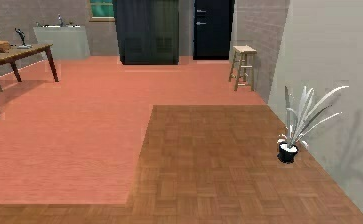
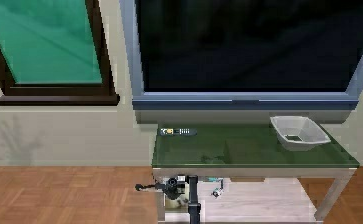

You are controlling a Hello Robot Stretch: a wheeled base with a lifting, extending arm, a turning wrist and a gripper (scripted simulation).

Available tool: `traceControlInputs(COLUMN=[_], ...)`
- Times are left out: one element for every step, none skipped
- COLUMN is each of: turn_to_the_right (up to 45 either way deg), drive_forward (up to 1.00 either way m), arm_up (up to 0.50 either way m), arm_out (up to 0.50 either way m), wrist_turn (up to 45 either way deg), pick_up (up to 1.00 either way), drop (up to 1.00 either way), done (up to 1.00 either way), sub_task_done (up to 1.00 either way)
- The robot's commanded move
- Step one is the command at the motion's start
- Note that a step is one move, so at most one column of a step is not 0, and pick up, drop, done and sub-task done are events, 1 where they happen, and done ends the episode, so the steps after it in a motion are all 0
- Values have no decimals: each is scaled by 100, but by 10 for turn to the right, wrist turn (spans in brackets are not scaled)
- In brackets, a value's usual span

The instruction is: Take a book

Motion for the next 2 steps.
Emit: traceControlInputs(turn_to_the_right=[0,0], drive_forward=[0,0], arm_up=[0,-32], arm_out=[0,0], wrist_turn=[360,0], pick_up=[0,0], drop=[0,0], done=[0,0], sub_task_done=[0,0])
